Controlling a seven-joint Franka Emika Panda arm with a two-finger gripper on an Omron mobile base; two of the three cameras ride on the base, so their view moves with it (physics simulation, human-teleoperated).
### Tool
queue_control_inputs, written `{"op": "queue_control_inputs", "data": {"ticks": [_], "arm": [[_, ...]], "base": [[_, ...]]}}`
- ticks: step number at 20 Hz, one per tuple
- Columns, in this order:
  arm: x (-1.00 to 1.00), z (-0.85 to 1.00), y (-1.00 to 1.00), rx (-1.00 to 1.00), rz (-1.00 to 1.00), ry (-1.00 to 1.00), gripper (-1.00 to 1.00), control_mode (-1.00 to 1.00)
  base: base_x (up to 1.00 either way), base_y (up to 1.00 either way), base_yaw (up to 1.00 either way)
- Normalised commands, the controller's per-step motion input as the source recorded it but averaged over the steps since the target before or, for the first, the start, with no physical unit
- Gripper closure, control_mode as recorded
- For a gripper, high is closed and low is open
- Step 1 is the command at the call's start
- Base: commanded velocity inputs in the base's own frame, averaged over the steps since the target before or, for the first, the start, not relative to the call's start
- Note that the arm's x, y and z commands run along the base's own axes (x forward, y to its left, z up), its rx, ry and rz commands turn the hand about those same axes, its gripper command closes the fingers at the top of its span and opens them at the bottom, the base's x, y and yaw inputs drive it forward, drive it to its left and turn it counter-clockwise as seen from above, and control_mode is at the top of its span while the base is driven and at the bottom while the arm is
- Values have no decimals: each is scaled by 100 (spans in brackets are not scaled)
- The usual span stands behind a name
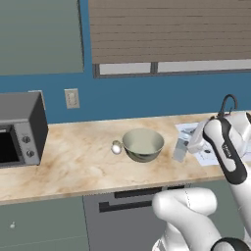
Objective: Gather the eggs and milk located in the vicinity of the sink area and place them right next to the bowl.
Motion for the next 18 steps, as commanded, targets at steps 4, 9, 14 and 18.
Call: {"op": "queue_control_inputs", "data": {"ticks": [4,9,14,18], "arm": [[17,-3,14,-5,6,0,100,-100],[6,-14,4,-4,5,0,100,-100],[0,-16,0,-1,5,0,100,-100],[0,-9,0,0,5,0,100,-100]], "base": [[0,0,0],[0,0,0],[0,0,0],[0,0,0]]}}
